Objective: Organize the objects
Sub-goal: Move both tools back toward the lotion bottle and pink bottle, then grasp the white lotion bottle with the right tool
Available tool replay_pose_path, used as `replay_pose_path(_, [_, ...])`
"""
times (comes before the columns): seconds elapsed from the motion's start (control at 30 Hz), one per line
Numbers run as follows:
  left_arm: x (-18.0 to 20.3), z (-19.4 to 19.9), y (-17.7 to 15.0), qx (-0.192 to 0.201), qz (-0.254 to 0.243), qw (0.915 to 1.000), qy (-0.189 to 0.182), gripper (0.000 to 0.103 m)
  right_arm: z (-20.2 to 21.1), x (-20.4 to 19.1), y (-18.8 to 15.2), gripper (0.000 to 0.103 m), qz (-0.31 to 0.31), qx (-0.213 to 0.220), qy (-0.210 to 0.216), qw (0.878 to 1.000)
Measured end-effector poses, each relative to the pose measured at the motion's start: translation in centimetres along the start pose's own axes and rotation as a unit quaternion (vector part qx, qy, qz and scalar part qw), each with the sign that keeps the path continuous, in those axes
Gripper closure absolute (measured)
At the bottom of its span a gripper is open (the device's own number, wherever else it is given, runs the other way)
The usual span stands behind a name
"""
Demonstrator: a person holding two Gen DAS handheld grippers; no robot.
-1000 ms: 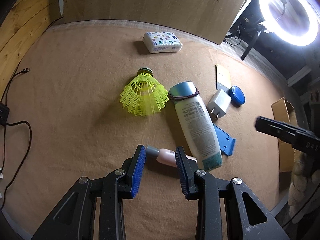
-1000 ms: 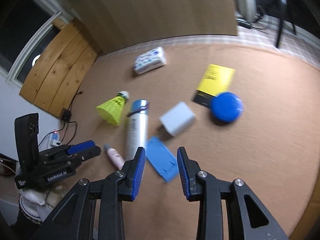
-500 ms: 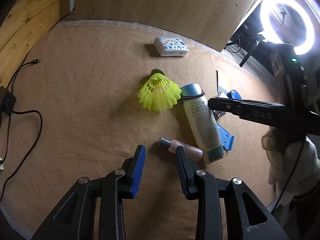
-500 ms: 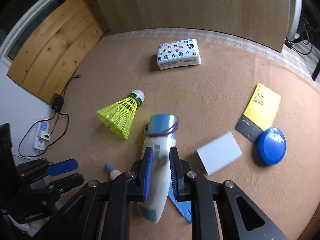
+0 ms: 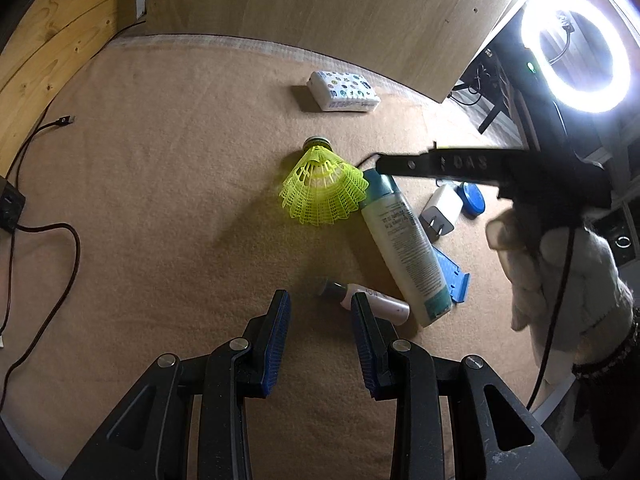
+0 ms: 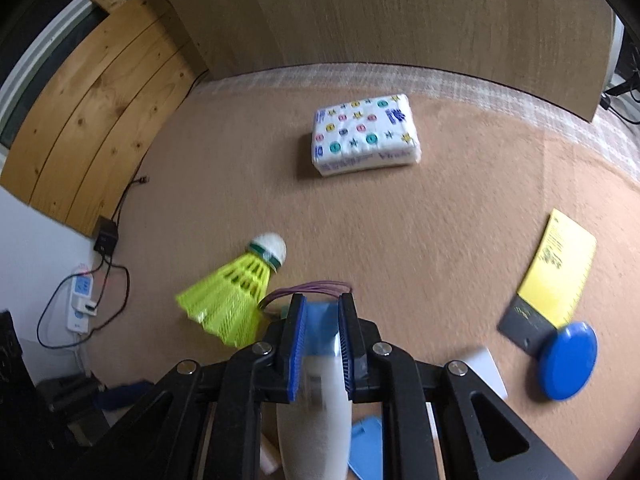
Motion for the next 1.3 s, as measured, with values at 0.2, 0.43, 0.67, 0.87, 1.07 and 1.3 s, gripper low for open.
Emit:
replay_pose_path(0.2, [0.0,-0.3,0.1,-0.004,-0.001,1.0000,-0.003,0.070,-1.0,-0.2,0.8,0.087,-0.004,-0.014,0.014,1.000])
replay_pose_path(0.43, [0.1,-0.5,0.0,-0.006,-0.001,1.0000,-0.005,0.070,-0.7,-0.9,-0.5,0.087,0.040,-0.040,-0.008,0.998])
replay_pose_path(0.67, [0.8,-0.8,-0.7,-0.010,-0.003,0.9998,-0.014,0.070,0.8,-1.0,-4.8,0.087,0.103,-0.070,-0.020,0.992])
replay_pose_path(0.87, [2.6,-0.6,-2.3,-0.019,-0.018,0.9993,-0.028,0.070,1.7,-0.1,-8.0,0.087,0.108,-0.080,-0.018,0.991])
replay_pose_path(1.07, [5.0,-1.1,-4.5,-0.035,-0.032,0.9969,-0.063,0.069,2.6,1.6,-11.7,0.086,0.099,-0.077,-0.029,0.992])
replay_pose_path(1.3, [6.8,-3.2,-5.2,-0.052,-0.042,0.9942,-0.084,0.065,4.3,4.2,-14.0,0.086,0.043,-0.069,-0.010,0.997])
Point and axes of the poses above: each gripper's, at about its wrist camera, not at the fingertips, and z roughly against the way its jaws point, x to its right, y to its top, the point moved 2 cm from there along -z, roughly the way its jaws point, and after that the axes turned 13 degrees about -z, right-handed, at the moved point
